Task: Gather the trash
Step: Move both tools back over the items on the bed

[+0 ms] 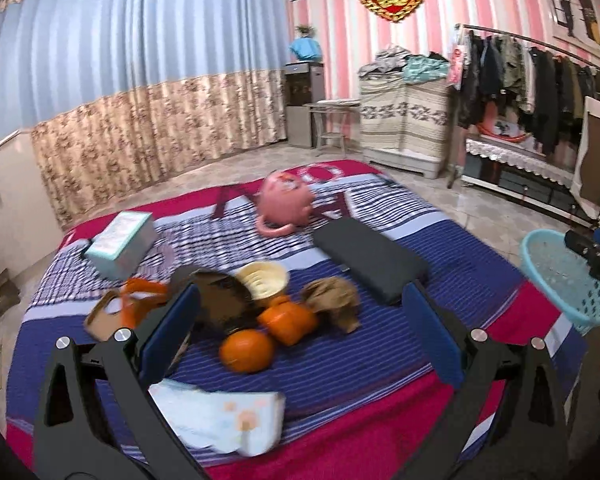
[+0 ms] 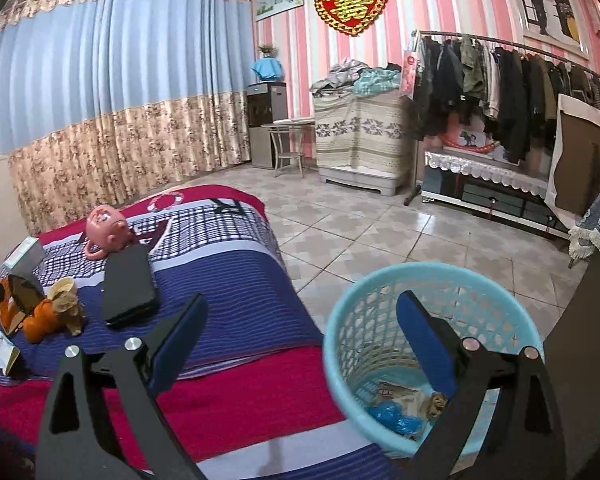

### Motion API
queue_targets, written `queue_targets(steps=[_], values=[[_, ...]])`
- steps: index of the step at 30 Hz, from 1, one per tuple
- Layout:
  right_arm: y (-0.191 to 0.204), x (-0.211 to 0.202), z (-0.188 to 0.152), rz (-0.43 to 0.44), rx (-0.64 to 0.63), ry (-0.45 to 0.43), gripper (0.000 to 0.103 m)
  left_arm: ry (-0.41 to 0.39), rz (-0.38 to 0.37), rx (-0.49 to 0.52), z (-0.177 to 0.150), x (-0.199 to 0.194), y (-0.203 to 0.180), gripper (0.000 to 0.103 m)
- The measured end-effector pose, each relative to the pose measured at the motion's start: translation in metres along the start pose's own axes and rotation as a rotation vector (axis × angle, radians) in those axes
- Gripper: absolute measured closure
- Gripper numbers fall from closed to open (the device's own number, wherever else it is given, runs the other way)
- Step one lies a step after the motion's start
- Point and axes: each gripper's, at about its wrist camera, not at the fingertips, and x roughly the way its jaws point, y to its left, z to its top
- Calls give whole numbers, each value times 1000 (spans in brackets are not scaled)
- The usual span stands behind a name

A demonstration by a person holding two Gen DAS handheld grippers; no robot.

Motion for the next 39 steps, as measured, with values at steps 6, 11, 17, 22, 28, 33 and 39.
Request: queue_targets(steps=[6,11,17,22,28,33,39], values=[[26,3,-2,35,-7,9,10,19,56,-35,-16,-8,42,6],[56,8,-7,65,-64,32,10,39,95,-56,-27,-13,70,6],[95,14,-15,108,-154,52,10,63,141,-91,-40,-11,103,6],[131,24,-23,192,-196,90,10,79,166,-110,-47,-5,121,6],[181,43,-27,319,-232,133,10,94,200,-108,-54,1,135,6],[207,55,-28,365,-261,155,11,100,202,-129,-51,4,146,6],[233,77,-31,451,-273,220,34,95,231,-113,-51,4,151,6]])
